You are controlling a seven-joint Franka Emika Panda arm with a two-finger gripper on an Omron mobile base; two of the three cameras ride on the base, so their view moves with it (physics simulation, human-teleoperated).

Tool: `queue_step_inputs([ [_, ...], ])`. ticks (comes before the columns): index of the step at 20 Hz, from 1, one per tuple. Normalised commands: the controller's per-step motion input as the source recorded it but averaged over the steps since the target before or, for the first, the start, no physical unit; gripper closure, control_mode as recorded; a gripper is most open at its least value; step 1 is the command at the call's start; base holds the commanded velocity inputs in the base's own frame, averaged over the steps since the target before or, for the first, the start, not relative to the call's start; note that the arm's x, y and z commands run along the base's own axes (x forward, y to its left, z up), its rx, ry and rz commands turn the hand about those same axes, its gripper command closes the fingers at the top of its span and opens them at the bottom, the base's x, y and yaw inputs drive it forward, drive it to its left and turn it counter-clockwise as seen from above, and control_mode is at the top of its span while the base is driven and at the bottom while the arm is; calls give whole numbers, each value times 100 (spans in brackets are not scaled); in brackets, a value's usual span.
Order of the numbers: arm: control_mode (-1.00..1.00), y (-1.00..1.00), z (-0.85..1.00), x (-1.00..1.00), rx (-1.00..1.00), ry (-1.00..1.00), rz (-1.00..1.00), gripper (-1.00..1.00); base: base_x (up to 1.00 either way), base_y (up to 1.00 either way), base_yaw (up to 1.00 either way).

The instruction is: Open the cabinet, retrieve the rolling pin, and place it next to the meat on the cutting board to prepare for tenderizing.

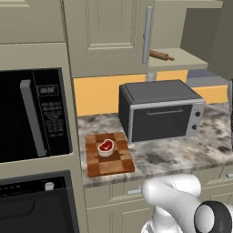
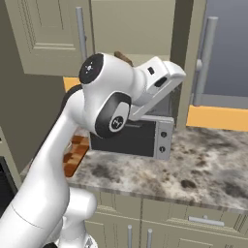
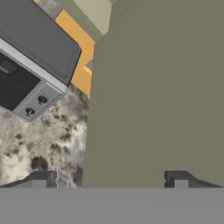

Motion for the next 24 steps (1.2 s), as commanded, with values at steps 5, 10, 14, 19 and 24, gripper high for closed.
queue_step_inputs([
  [5, -100, -27, -2, -13, 3, -1, 0, -100, 0, 0, 0],
  [10, -100, 23, 0, -55, 0, -8, 0, -100, 0, 0, 0],
  [14, -100, 55, 0, -16, 0, -5, 0, -100, 0, 0, 0],
  [19, -100, 63, 0, 0, 0, -1, 0, -100, 0, 0, 0],
  [24, -100, 50, 0, 5, 3, -2, 0, -100, 0, 0, 0],
])
